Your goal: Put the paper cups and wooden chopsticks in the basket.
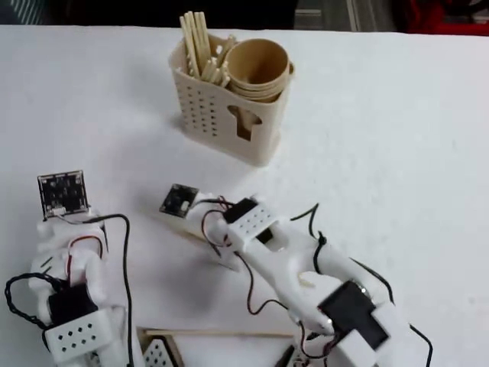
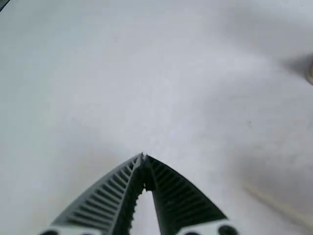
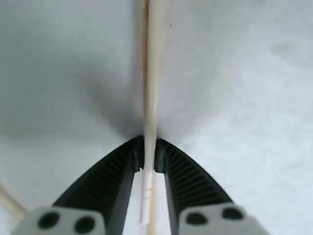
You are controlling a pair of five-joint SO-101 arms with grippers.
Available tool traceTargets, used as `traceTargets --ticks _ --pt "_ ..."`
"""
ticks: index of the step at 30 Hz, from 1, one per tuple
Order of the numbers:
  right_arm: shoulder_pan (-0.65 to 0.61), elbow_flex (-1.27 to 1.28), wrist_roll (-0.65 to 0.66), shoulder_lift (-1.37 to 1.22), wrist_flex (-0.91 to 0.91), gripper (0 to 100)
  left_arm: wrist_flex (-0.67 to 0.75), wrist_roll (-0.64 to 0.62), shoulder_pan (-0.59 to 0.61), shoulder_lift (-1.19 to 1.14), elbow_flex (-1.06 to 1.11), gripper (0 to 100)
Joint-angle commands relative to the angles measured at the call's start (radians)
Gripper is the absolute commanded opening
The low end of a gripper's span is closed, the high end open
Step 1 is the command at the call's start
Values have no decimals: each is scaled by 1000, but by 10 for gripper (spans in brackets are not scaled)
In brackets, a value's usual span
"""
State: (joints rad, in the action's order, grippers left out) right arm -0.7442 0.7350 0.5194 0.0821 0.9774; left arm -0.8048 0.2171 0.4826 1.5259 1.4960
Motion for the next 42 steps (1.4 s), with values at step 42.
traceTargets --ticks 42 --pt "114 -879 -399 77 -731 18 31 12 7 12 9 27"
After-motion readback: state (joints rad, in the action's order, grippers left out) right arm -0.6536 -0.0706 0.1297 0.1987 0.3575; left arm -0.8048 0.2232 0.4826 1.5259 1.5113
